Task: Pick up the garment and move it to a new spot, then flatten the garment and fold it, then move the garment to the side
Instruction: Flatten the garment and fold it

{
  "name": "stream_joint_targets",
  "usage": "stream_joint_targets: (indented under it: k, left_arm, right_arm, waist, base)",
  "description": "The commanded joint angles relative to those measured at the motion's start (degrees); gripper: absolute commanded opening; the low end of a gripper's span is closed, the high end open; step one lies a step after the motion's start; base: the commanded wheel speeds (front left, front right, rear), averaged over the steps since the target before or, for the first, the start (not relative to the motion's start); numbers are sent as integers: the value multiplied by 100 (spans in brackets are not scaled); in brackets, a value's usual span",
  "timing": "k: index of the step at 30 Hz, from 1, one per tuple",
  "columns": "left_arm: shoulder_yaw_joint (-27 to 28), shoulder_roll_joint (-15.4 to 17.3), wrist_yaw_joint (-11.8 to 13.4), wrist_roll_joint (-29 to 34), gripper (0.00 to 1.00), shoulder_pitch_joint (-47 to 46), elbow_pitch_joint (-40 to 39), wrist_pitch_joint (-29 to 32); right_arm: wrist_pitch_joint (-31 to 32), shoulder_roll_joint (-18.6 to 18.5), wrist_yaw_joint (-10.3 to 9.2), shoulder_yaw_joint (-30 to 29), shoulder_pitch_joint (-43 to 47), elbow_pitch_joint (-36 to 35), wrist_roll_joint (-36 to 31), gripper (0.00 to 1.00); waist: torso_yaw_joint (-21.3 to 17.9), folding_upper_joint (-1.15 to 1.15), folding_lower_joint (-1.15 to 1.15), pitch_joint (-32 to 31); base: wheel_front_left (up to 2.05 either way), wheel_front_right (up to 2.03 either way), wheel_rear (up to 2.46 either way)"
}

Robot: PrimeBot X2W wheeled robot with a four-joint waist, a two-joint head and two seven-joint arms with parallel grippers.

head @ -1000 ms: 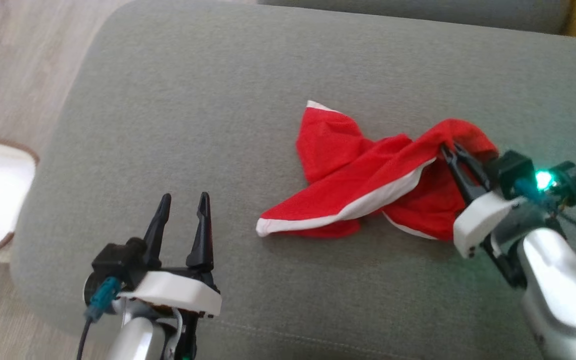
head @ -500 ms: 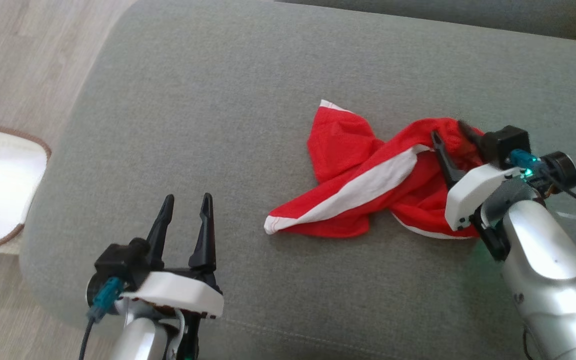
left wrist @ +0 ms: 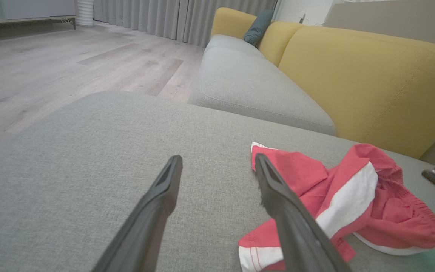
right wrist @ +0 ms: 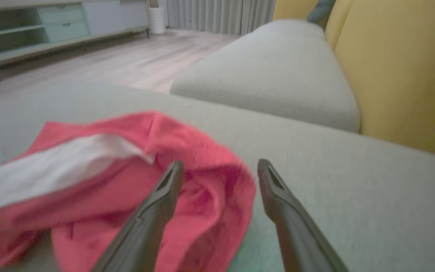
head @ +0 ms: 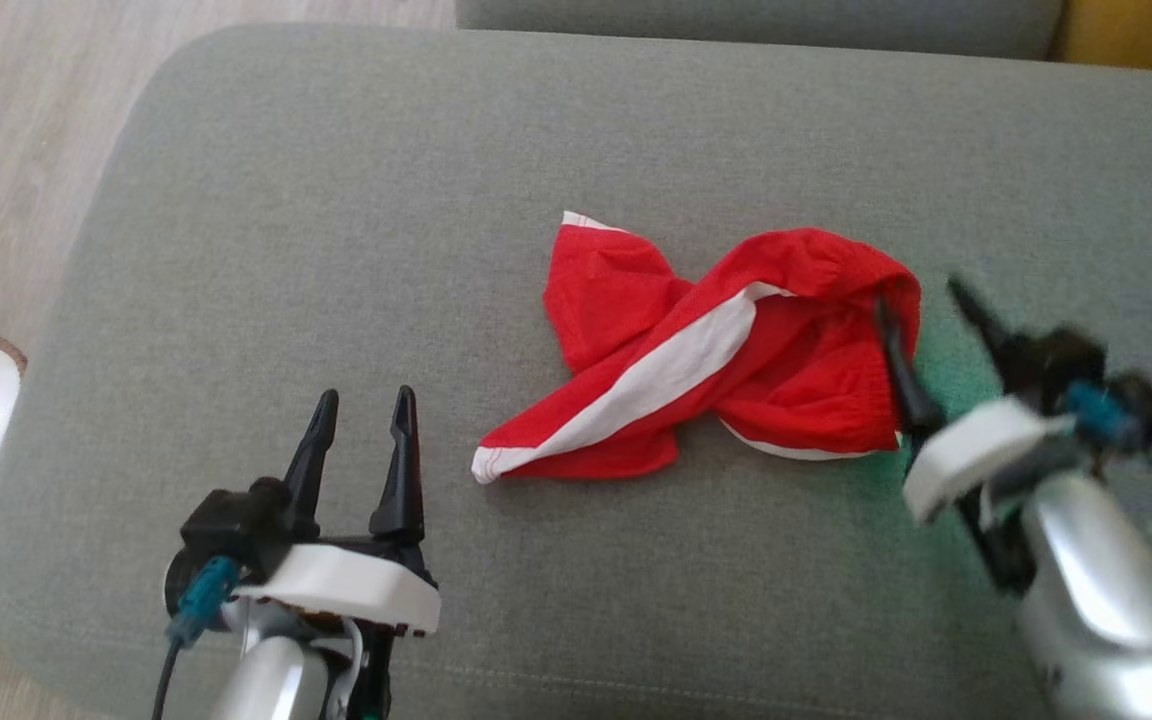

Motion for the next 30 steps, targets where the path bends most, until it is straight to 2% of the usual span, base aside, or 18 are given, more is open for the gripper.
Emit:
stream_joint_targets:
  k: [1,8,17,23,28,30]
  left_arm:
    - [176,-5,11,29,100,-142,-196,-70]
    - [146,-5,-13,32,100,-251,-199,-70]
    - [161,-5,-1,-11,100,-344,-192,-70]
    - [159,-5,11,-35,100,-369,-205,-70]
    - [183,-5,32,-42,100,-356,-231,-70]
    - [190,-5,44,-47,100,-356,-234,-70]
  right_arm:
    - [49,40,37,178,84,-289,72,100]
    - [232,180,37,229,177,-455,191,100]
    - [310,359,37,101,-330,273,333,100]
    - [-26,381,37,71,-707,584,332,100]
    - [-330,392,37,153,-888,561,264,100]
    - [-412,387,37,172,-930,507,247,77]
  waist:
    - [-25,0,0,48]
    - [79,0,0,223]
    - [416,0,0,373]
    - [526,0,0,428]
    - [523,0,0,451]
    - [504,0,0,456]
  base:
    - [0,0,0]
    - [0,0,0]
    - [0,0,0]
    - [0,0,0]
    - [0,0,0]
    - [0,0,0]
